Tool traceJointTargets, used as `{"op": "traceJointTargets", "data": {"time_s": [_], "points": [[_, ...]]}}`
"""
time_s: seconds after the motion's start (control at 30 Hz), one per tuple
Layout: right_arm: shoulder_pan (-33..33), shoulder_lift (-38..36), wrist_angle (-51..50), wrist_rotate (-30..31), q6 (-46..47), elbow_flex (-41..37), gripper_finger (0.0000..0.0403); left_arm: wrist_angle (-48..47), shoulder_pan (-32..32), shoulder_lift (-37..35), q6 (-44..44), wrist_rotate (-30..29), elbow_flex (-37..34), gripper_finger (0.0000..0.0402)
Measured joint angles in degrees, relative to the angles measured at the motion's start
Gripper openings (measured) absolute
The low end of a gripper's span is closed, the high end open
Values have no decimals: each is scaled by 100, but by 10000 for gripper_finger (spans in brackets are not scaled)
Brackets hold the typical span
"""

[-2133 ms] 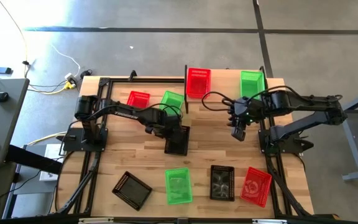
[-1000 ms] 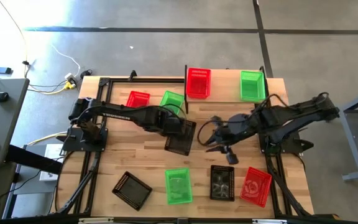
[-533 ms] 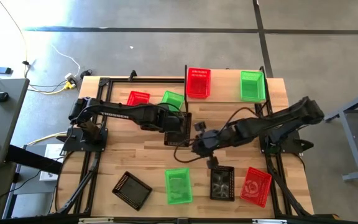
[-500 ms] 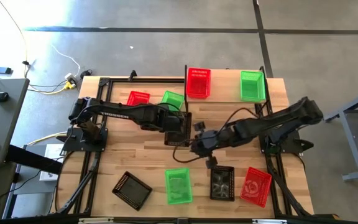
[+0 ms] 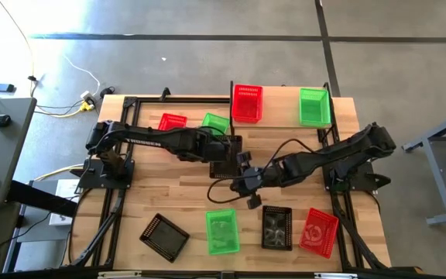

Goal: Stack baskets on shelf by color
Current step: Put the top black basket on the shelf

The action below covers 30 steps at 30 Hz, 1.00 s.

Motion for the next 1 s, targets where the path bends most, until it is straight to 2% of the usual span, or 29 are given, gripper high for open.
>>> {"op": "traceJointTargets", "data": {"time_s": [0.17,0.3,0.57,0.73,0.87,1.0], "points": [[-59,4,-77,-326,216,0,99,126,0,2,0,-12,-2,3],[-51,2,-224,-40,260,0,99,181,0,2,0,-10,-2,3],[-158,-11,-556,-80,548,0,99,892,44,11,368,113,-6,3],[-245,-2,-879,-39,892,0,95,905,76,9,396,217,-2,3],[-350,-2,-1104,-43,1173,0,73,1076,91,9,566,233,-2,3],[-419,-2,-1229,-109,1268,0,19,1115,133,9,703,254,-2,3]]}}
